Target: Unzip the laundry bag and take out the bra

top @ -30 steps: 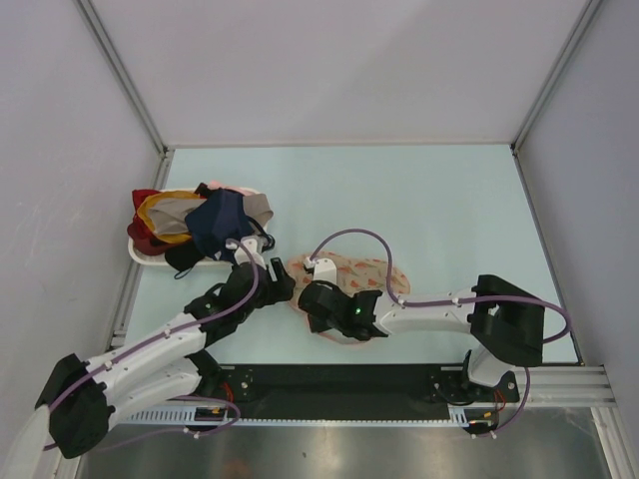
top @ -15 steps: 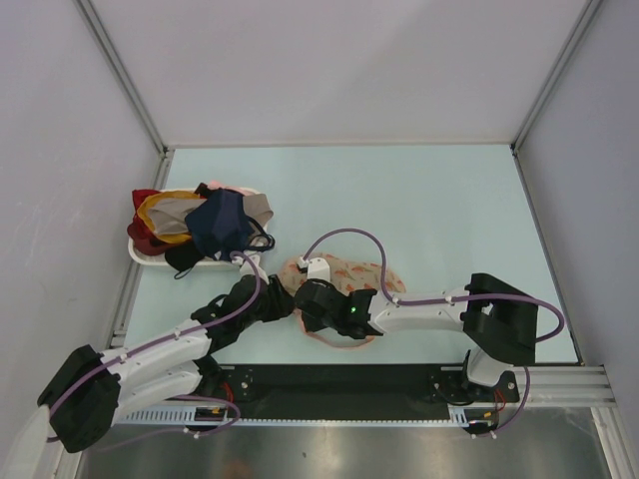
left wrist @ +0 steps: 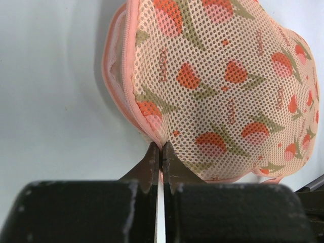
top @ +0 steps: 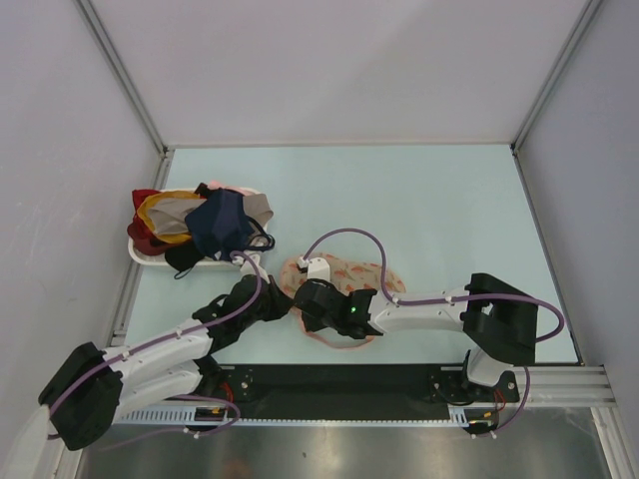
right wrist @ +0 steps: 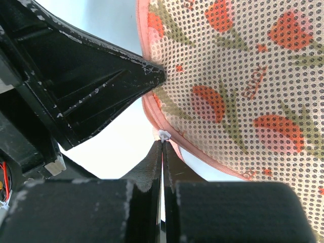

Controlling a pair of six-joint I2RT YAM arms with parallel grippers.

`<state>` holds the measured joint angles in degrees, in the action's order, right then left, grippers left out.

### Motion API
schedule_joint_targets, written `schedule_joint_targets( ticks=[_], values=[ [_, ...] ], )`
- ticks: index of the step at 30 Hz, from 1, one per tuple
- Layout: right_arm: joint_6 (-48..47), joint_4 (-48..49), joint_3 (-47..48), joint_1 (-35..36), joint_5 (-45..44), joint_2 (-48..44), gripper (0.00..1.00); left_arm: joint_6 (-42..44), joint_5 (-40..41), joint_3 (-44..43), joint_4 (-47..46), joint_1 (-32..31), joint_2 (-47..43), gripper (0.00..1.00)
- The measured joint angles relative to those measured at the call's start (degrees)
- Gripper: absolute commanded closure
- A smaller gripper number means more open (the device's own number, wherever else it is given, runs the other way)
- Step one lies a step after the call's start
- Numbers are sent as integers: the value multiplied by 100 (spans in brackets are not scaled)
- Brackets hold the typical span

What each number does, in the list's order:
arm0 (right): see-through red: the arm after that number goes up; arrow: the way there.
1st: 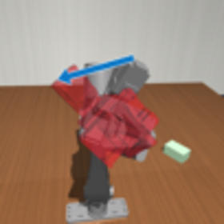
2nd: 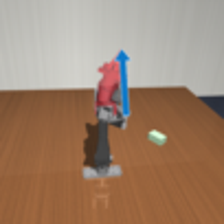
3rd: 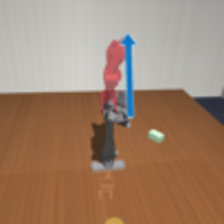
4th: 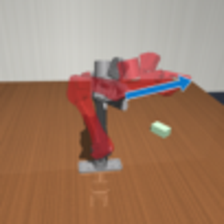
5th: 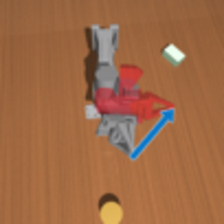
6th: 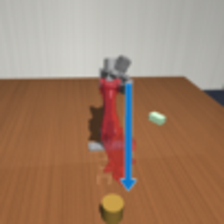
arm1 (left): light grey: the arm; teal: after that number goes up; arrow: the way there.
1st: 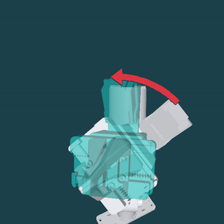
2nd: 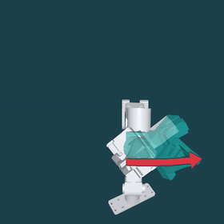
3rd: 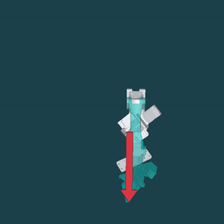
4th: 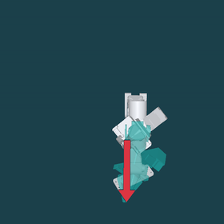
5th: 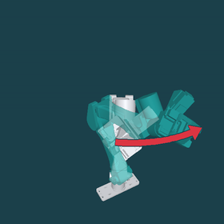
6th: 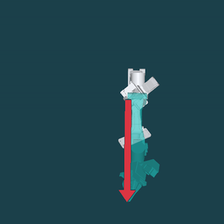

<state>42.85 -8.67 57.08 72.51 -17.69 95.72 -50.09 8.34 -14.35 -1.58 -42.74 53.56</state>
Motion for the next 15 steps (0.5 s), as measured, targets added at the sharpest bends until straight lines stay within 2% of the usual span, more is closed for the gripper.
schedule_joint_targets(
  ticks=[15],
  values=[
    [136, -13, -212, -15, -131, -179, 100, 20, 0, -63, -52, 17, 175, 100]
  ],
)
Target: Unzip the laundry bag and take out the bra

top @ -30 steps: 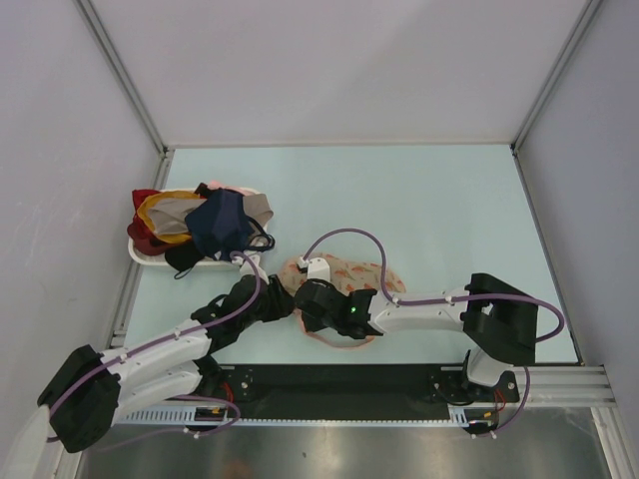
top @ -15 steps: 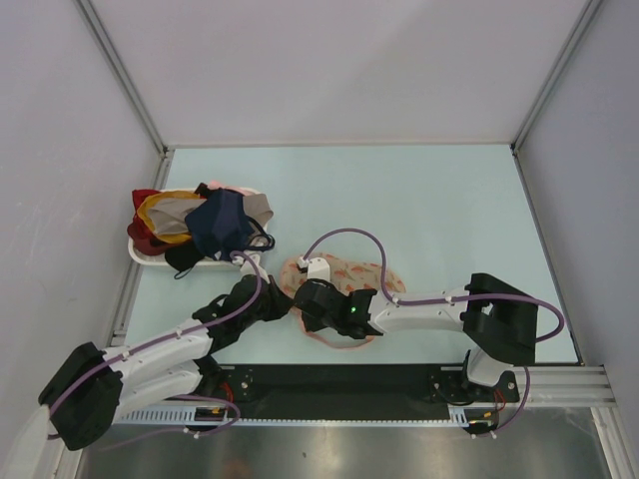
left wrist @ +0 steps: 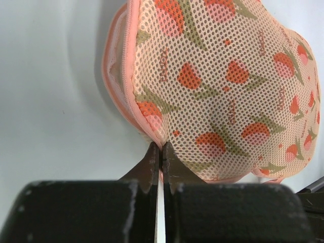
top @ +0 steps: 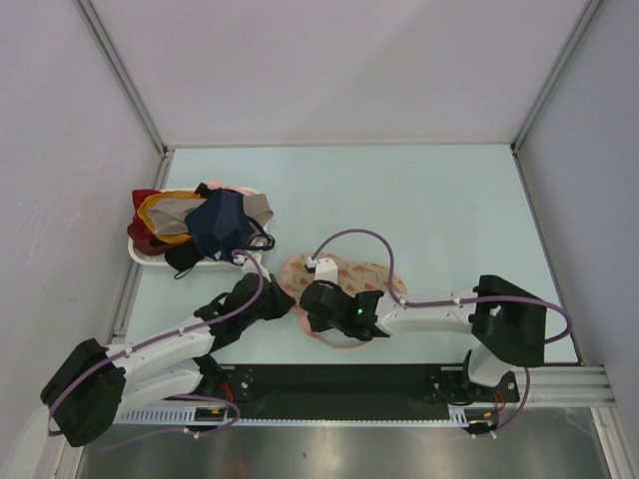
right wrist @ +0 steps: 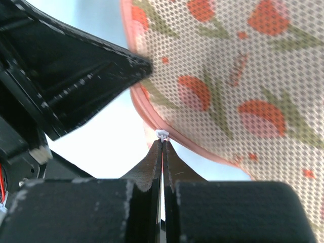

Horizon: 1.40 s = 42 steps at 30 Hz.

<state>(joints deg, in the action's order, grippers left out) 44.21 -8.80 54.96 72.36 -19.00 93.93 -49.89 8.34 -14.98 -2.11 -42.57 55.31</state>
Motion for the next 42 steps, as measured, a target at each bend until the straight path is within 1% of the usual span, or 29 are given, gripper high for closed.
schedule_joint_targets(
  ticks=[7, 15, 22, 29, 33, 34, 36, 37, 38, 40, 42],
  values=[
    [232, -111, -376, 0, -168, -415, 100, 48, -7, -48, -11, 52, 22, 100],
    [535, -468, -837, 0, -420, -940, 100, 105, -31, -63, -13, 140, 63, 100],
    [699, -640, -1012, -52, -566, -1224, 100, 243, -96, -245, -15, 170, 264, 100],
    [719, -710, -1012, -70, -632, -1283, 100, 505, -120, -654, -37, 186, 833, 100],
    [708, -739, -1012, -70, -667, -1283, 100, 756, -144, -1110, -83, 199, 1421, 99],
    [699, -737, -1012, -70, -667, -1283, 100, 809, -162, -1224, -81, 210, 1554, 88],
    [675, -721, -1012, -70, -664, -1283, 100, 907, -210, -1403, -83, 238, 1740, 71],
    [662, -715, -1010, -70, -664, -1279, 100, 949, -223, -1469, -81, 254, 1786, 51],
    [654, -713, -1001, -70, -662, -1263, 100, 992, -223, -1510, -81, 269, 1801, 43],
    [619, -717, -962, -68, -627, -1180, 100, 1080, -208, -1545, -81, 306, 1790, 30],
    [573, -695, -901, -61, -586, -1027, 100, 1093, -177, -1545, -52, 343, 1735, 27]
  ],
)
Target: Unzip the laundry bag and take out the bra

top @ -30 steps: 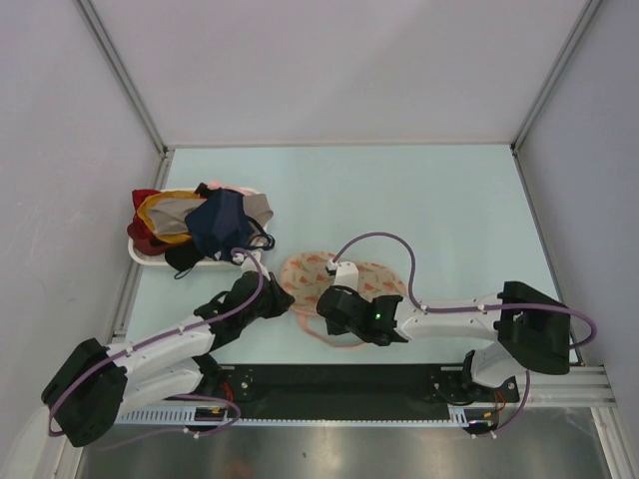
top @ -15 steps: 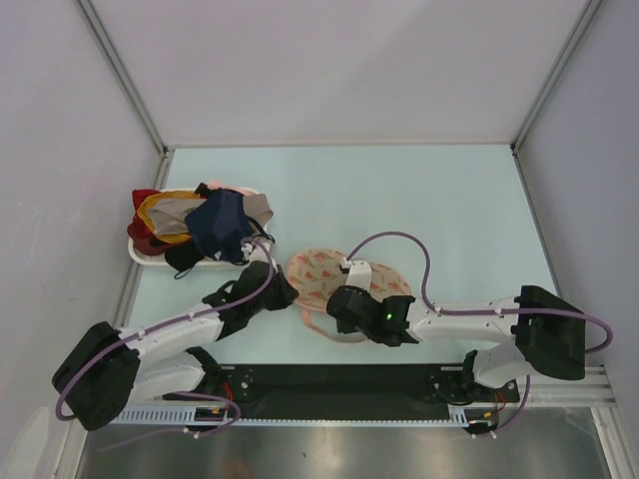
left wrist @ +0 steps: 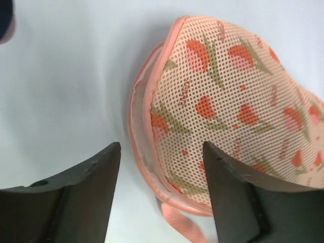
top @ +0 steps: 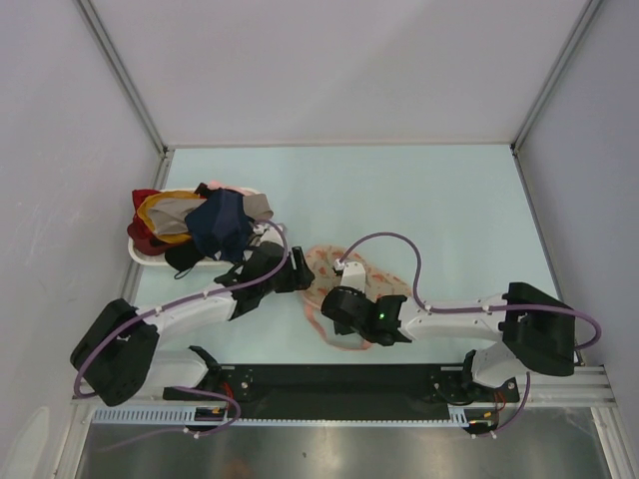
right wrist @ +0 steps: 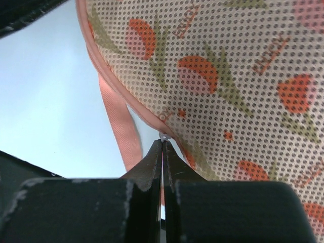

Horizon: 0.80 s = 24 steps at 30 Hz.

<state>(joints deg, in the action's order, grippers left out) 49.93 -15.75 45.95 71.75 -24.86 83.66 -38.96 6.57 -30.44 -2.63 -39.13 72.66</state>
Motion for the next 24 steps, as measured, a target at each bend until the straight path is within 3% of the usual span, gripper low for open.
schedule_joint_targets(
  ticks=[12, 24],
  values=[
    [-468, 350, 772, 2, 238, 813, 100, -407, -138, 1064, 114, 7, -1513, 30],
    [-658, 509, 949, 2, 382, 1025, 100, -905, -437, 1449, -151, -24, -1700, 31]
  ],
)
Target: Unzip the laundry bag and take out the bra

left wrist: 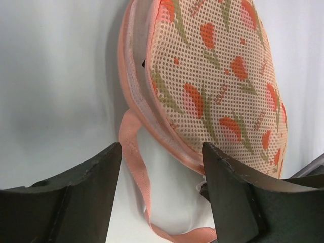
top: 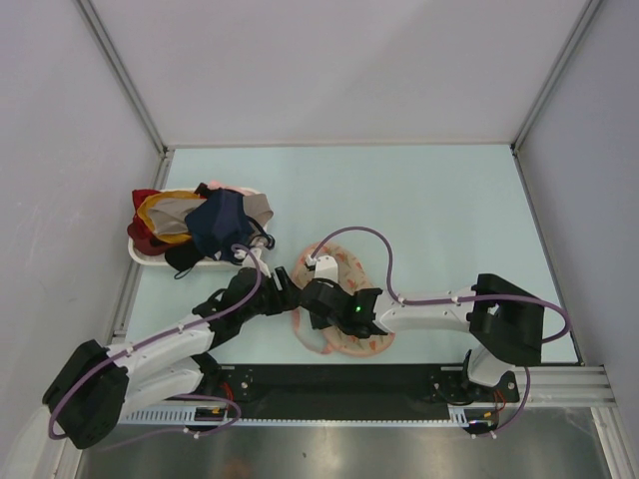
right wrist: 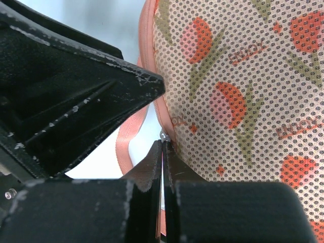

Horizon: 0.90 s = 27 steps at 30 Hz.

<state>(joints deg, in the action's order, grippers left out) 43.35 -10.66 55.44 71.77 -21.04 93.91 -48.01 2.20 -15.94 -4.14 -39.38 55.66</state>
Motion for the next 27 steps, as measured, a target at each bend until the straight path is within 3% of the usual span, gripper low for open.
schedule_joint_targets(
  ticks=[3, 6, 8, 9, 12, 27],
  values=[
    [-13, 4, 0, 0, 0, 0, 100, -55, -46, 0, -146, -15, 127, 35],
    [-13, 7, 0, 0, 0, 0, 100, -136, -94, 0, -286, -37, 297, 48],
    [-13, 7, 0, 0, 0, 0, 100, -184, -125, 2, -409, -52, 400, 68],
    [-15, 7, 0, 0, 0, 0, 100, -229, -155, 2, -476, -57, 444, 85],
    [-13, 9, 2, 0, 4, 0, 100, -310, -199, 0, -586, -63, 520, 100],
    [33, 4, -35, 0, -11, -22, 100, -299, -107, -70, -601, -79, 708, 100]
  ],
)
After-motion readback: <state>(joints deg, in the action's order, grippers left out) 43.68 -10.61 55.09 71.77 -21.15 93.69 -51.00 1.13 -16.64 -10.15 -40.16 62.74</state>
